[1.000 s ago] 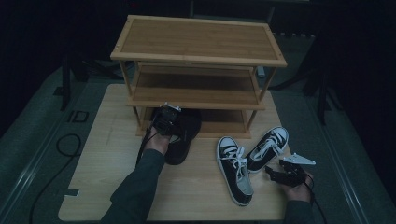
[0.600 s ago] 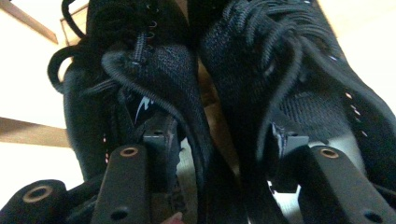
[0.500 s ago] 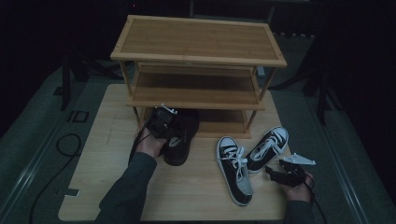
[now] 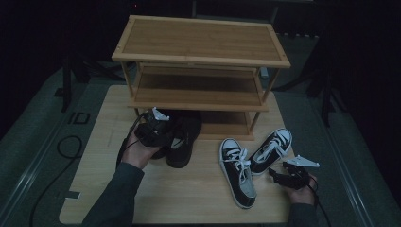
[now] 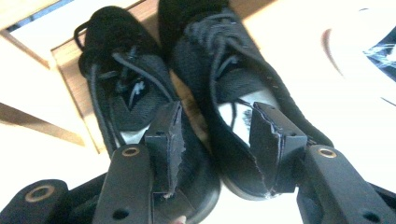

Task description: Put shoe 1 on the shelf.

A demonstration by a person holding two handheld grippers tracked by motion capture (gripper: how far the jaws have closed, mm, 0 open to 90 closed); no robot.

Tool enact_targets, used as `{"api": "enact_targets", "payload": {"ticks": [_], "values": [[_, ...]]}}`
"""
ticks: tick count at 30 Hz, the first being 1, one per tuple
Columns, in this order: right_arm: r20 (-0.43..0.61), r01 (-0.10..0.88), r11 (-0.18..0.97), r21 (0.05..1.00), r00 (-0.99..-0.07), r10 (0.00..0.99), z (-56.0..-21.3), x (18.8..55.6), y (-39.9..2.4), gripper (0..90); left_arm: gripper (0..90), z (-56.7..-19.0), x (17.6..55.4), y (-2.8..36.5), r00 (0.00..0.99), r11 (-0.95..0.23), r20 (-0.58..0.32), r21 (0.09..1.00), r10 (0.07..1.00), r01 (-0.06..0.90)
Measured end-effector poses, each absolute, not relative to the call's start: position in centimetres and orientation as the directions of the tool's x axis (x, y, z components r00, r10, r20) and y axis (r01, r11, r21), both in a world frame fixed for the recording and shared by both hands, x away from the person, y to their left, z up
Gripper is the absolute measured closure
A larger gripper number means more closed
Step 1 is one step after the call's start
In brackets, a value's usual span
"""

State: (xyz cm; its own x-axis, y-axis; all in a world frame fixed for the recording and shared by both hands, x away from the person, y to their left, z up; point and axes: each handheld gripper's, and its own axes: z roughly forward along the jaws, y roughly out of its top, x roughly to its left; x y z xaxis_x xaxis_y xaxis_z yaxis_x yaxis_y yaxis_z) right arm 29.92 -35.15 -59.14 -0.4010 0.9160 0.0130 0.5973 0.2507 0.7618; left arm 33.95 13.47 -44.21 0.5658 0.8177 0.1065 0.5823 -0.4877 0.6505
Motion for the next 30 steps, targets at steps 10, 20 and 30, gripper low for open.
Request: {"api": "enact_targets", "payload": {"ticks": [10, 20, 30], "values": [[0.013, 0.597, 0.251, 0.762, -0.401, 0.916, -59.1, 29.9, -35.2, 26.8, 62.2, -44.1, 31.2, 14.2, 0.630, -0.516, 0.089, 0.668, 0.771, 0.536], [0.012, 0.596, 0.252, 0.762, -0.402, 0.916, -59.2, 29.9, -35.2, 26.8, 63.7, -45.1, 29.4, 14.4, 0.670, -0.532, 0.061, 0.662, 0.740, 0.528], [0.012, 0.596, 0.251, 0.762, -0.401, 0.916, -59.2, 29.9, -35.2, 26.8, 65.0, -46.4, 29.0, 14.3, 0.694, -0.547, 0.044, 0.653, 0.718, 0.524]]}}
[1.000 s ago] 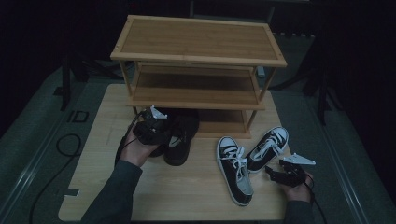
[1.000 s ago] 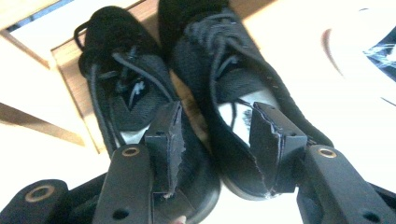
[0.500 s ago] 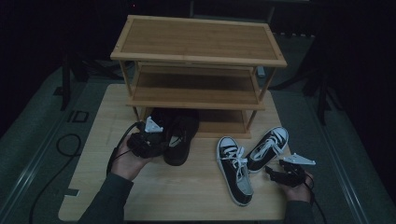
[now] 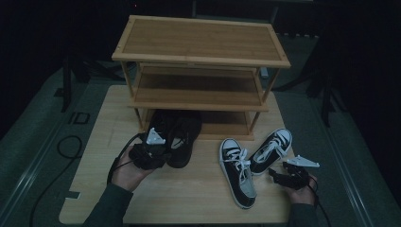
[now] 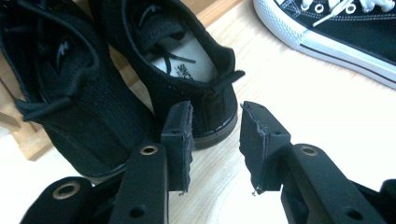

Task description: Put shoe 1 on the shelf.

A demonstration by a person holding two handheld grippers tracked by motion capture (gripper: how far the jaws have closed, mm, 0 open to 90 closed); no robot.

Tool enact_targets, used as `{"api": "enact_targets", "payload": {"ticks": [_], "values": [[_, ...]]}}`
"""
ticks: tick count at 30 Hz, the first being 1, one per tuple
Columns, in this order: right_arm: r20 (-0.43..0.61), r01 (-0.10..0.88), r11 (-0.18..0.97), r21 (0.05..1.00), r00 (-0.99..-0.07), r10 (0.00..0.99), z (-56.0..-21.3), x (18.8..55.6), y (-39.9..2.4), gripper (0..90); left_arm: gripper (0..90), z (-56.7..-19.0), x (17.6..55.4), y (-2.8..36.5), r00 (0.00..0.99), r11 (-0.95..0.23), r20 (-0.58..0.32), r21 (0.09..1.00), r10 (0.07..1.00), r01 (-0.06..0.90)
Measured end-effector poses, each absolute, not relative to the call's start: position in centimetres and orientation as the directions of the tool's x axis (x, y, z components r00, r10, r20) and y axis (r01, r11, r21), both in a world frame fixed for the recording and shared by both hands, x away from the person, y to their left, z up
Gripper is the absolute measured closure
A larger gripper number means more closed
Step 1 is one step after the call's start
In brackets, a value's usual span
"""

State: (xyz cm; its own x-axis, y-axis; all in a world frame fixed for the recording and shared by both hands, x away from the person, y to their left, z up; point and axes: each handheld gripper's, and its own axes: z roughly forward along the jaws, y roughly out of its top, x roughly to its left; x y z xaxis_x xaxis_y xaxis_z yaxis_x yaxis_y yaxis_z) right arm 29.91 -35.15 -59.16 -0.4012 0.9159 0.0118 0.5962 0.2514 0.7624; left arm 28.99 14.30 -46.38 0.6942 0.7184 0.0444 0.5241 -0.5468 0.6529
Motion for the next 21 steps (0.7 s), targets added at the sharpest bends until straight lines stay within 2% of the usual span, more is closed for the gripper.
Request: {"api": "enact_targets", "payload": {"ticks": [5, 13, 21], "values": [[0.012, 0.596, 0.251, 0.762, -0.401, 0.916, -59.2, 29.9, -35.1, 26.8, 66.0, -47.3, 29.0, 14.0, 0.708, -0.573, 0.065, 0.641, 0.703, 0.510], [0.012, 0.596, 0.251, 0.762, -0.401, 0.916, -59.2, 29.9, -35.1, 26.8, 66.5, -49.2, 29.5, 13.4, 0.723, -0.592, 0.046, 0.611, 0.690, 0.526], [0.012, 0.597, 0.251, 0.762, -0.401, 0.916, -59.2, 29.9, -35.1, 26.8, 72.6, -50.5, 29.7, 12.9, 0.735, -0.611, 0.040, 0.587, 0.677, 0.531]]}}
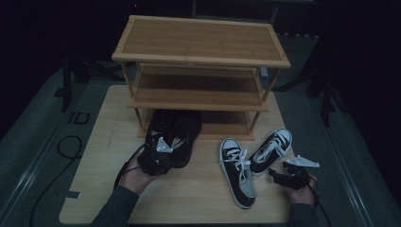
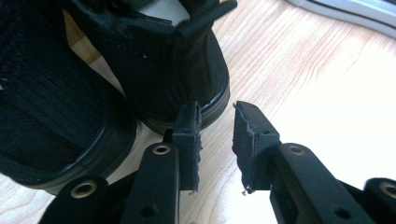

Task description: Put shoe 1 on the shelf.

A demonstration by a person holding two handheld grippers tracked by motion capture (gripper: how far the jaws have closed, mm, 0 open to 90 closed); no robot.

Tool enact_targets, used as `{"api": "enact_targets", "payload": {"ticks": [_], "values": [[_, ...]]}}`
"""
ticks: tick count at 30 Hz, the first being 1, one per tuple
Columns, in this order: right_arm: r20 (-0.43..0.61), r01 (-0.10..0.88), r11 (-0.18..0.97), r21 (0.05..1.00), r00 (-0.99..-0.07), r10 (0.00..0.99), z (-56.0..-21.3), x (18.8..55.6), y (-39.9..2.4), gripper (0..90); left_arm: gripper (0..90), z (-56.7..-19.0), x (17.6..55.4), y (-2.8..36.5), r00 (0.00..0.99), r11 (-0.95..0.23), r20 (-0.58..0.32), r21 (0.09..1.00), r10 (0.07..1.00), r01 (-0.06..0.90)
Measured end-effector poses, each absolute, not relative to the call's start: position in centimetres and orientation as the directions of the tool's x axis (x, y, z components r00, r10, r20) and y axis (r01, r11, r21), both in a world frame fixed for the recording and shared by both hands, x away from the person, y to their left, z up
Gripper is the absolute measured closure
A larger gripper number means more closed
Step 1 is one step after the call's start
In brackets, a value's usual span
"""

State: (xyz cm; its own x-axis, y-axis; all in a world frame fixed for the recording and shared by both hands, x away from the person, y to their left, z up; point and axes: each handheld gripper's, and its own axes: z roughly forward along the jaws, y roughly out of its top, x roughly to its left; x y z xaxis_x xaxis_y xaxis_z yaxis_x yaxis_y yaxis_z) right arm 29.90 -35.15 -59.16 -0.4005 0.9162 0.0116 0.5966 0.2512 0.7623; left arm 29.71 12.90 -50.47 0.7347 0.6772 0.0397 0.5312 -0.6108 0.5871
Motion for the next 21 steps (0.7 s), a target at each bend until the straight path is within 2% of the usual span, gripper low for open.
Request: {"api": "enact_targets", "payload": {"ticks": [9, 21], "values": [[0.011, 0.596, 0.251, 0.762, -0.401, 0.916, -59.2, 29.9, -35.1, 26.8, 89.2, -51.8, 30.1, 12.6, 0.743, -0.634, 0.050, 0.559, 0.668, 0.533], [0.011, 0.596, 0.251, 0.762, -0.401, 0.916, -59.2, 29.9, -35.1, 26.8, 90.0, -54.1, 30.8, 12.1, 0.749, -0.664, 0.042, 0.496, 0.662, 0.559]]}}
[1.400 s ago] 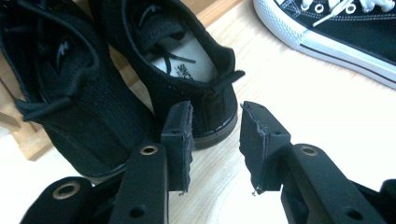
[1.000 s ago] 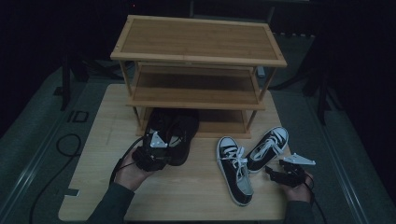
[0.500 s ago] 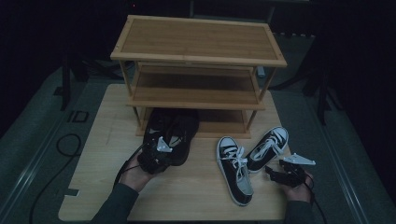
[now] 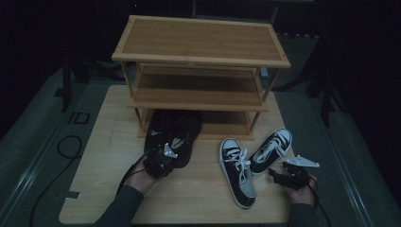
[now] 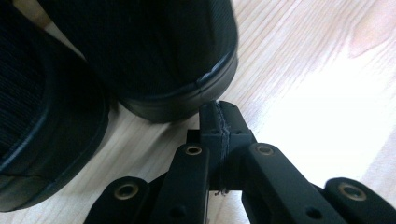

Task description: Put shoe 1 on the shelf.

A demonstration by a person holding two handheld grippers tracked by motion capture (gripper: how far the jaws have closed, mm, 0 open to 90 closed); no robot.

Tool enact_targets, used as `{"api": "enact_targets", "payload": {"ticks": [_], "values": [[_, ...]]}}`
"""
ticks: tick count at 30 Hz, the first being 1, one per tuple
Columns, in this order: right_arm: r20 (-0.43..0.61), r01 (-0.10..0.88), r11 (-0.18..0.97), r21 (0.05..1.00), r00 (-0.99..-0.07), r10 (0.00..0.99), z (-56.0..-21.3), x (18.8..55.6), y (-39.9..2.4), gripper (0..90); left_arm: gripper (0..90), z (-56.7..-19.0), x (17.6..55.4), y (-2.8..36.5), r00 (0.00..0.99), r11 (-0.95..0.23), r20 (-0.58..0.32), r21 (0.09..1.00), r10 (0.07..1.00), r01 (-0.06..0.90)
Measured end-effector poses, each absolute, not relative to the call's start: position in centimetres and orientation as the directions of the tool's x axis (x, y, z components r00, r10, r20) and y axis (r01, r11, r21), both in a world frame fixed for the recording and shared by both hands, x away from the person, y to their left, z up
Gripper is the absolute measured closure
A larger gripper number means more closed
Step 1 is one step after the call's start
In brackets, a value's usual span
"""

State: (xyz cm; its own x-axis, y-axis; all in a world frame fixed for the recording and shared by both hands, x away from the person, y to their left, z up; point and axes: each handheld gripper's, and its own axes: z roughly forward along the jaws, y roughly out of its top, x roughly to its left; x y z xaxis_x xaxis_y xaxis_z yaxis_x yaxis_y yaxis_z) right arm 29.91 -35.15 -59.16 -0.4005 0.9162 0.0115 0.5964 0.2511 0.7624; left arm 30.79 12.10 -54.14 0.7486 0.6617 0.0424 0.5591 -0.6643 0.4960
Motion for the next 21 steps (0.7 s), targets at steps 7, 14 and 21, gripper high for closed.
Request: {"api": "enact_targets", "payload": {"ticks": [7, 14, 21], "values": [[0.012, 0.597, 0.251, 0.762, -0.400, 0.916, -59.2, 29.9, -35.1, 26.8, 90.0, -54.6, 31.4, 12.4, 0.727, -0.657, 0.056, 0.479, 0.685, 0.582], [0.012, 0.597, 0.251, 0.762, -0.400, 0.916, -59.2, 29.9, -35.1, 26.8, 90.0, -53.9, 32.2, 13.3, 0.670, -0.610, 0.075, 0.496, 0.739, 0.618], [0.012, 0.597, 0.251, 0.762, -0.400, 0.916, -59.2, 29.9, -35.1, 26.8, 89.9, -54.3, 31.5, 12.6, 0.705, -0.641, 0.065, 0.482, 0.706, 0.598]]}}
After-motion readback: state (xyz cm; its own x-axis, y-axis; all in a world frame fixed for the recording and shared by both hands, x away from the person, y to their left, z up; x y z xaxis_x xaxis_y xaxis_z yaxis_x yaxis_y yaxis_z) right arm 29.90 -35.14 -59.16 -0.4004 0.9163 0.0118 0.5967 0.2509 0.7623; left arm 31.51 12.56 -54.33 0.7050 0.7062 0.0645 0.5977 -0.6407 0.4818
